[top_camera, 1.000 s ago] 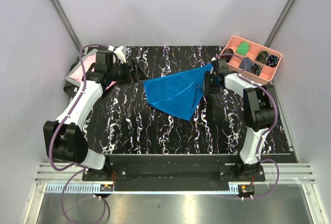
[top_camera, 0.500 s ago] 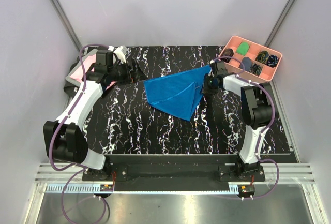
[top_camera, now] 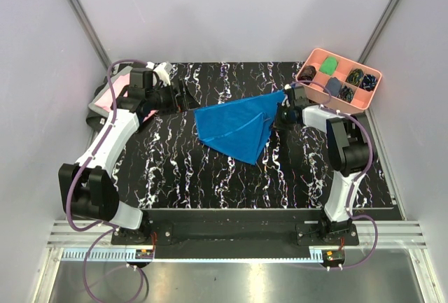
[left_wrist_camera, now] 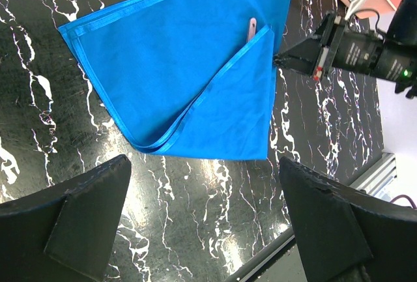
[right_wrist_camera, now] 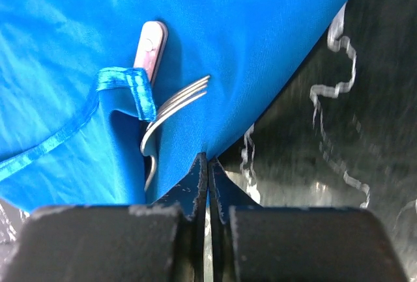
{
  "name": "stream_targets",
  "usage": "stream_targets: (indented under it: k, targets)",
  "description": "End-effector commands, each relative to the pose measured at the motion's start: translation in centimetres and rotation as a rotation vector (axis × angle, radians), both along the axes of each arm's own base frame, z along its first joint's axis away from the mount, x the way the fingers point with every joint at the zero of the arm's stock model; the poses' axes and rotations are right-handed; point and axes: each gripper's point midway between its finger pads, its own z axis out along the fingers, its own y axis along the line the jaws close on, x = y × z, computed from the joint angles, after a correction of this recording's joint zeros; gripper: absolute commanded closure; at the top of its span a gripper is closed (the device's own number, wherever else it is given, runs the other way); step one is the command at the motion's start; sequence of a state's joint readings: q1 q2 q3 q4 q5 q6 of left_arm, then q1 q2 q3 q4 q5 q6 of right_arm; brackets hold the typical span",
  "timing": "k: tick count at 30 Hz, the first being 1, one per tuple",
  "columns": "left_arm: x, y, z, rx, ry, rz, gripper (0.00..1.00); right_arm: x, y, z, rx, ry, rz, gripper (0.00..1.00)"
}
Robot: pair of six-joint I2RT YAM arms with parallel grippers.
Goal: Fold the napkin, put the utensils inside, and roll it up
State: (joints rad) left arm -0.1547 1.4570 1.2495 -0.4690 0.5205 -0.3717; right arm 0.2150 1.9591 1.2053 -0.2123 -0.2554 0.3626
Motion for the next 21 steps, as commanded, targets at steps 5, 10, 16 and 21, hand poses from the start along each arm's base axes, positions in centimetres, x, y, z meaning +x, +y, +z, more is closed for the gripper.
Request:
stream_targets:
  k: [5, 10, 16, 21]
  targets:
    - [-0.3, -0.6, 3.3, -0.039, -0.100, -0.026, 0.01, -7.5, 2.2, -1.4, 0.054, 0.157, -0.015, 1.00]
    - [-0.4, -0.6, 3.5, -0.041, -0.105, -0.026, 0.01, -10.6, 4.7, -1.0, 0.087, 0.173, 0.007, 1.00]
    - [-0.4, -0.6, 3.7, -0.041, -0.112, -0.027, 0.01, -13.0, 5.4, 1.5, 0.127, 0.149, -0.001, 0.62]
    - [-0.4, -0.6, 3.6, -0.042, -0.112, -0.026, 0.01, -9.3, 0.0, 5.3, 0.065, 0.030, -0.102, 0.41]
